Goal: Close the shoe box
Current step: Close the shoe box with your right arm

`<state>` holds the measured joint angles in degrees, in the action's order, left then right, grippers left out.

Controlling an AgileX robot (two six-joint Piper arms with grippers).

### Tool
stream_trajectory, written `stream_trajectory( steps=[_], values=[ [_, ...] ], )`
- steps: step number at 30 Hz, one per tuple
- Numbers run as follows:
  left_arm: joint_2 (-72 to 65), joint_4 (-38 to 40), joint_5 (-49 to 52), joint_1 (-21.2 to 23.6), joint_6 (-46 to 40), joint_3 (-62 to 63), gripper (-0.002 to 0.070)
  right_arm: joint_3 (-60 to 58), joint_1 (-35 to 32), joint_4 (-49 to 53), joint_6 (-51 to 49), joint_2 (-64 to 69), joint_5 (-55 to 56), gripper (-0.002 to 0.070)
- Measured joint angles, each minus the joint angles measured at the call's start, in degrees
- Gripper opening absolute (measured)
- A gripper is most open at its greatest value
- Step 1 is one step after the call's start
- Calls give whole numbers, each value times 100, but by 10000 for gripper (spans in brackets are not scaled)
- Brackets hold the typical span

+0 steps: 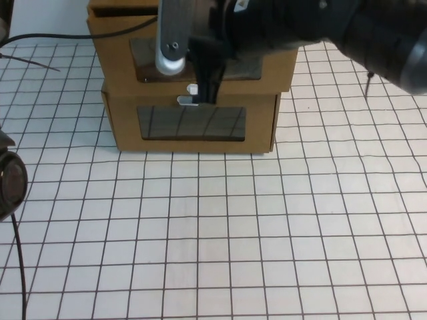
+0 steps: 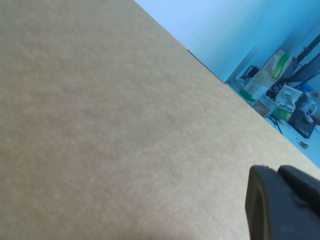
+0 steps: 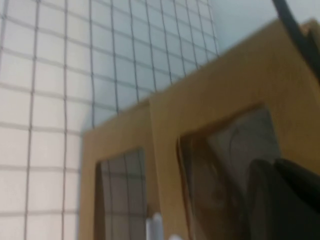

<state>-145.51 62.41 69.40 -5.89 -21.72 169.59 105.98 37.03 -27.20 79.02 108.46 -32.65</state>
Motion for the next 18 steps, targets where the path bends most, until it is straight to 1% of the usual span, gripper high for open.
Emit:
stream_trajectory(
  steps=[2,5,8,11,14,18],
  values=[
    [0,52,10,13,0,0,-2,-482,0,239,-52,-234,363,-12],
    [-2,127,10,26,11,-2,-2,-1394,0,331,-77,-646,1043,-12],
    [-2,138,10,35,19,-2,-2,-2400,0,189,-77,-1051,1798,-12],
    [-2,138,10,35,19,-2,-2,-3095,0,45,-77,-1228,2434,-12],
    [-2,138,10,35,32,-2,-2,-3429,0,-35,-77,-1165,2810,-12],
    [-2,138,10,35,32,-2,-2,-3491,0,-89,-77,-943,3423,-13]
  ],
)
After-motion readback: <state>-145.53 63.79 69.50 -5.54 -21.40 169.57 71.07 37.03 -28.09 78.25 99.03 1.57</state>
